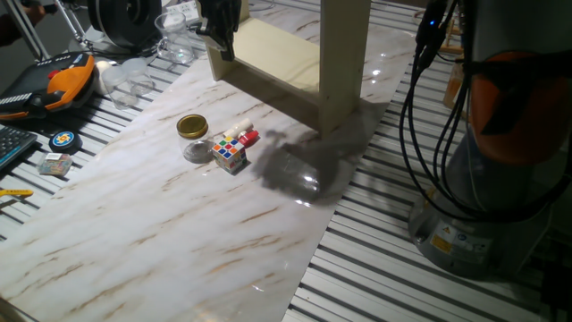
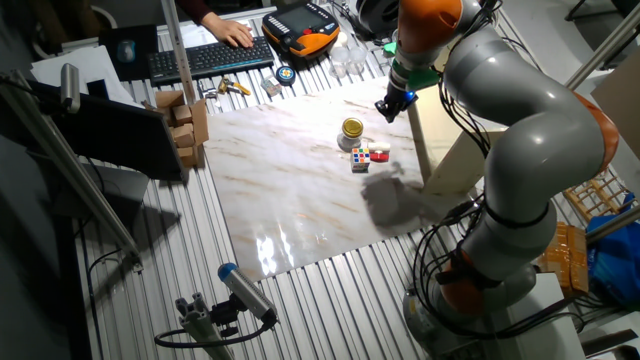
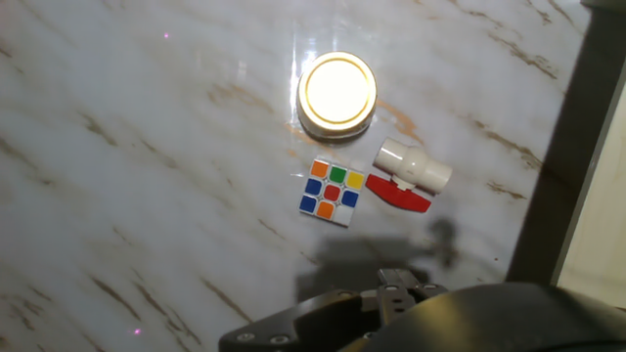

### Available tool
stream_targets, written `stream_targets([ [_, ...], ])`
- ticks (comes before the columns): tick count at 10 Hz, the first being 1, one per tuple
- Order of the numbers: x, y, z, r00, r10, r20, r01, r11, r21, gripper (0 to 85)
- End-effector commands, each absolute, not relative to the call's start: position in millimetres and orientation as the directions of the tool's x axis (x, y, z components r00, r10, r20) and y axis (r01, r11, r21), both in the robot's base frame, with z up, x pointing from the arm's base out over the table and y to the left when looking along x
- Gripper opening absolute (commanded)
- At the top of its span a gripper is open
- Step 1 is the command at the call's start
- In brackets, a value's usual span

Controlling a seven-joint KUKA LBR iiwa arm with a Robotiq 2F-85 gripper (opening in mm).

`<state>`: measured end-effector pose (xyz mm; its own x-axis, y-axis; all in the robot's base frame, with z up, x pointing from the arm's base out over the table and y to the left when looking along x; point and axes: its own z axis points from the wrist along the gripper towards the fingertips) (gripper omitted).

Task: Take the object down from the shelf

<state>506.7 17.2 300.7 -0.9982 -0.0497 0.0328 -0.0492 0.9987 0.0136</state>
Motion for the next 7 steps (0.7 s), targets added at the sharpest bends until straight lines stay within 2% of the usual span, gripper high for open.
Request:
stream_targets([
  [1,507,17,301,-1.000,-0.012,0.027,-0.011,1.000,0.019,0.0],
  [7,503,34,297,-0.999,-0.037,0.007,-0.037,0.999,0.003,0.0],
])
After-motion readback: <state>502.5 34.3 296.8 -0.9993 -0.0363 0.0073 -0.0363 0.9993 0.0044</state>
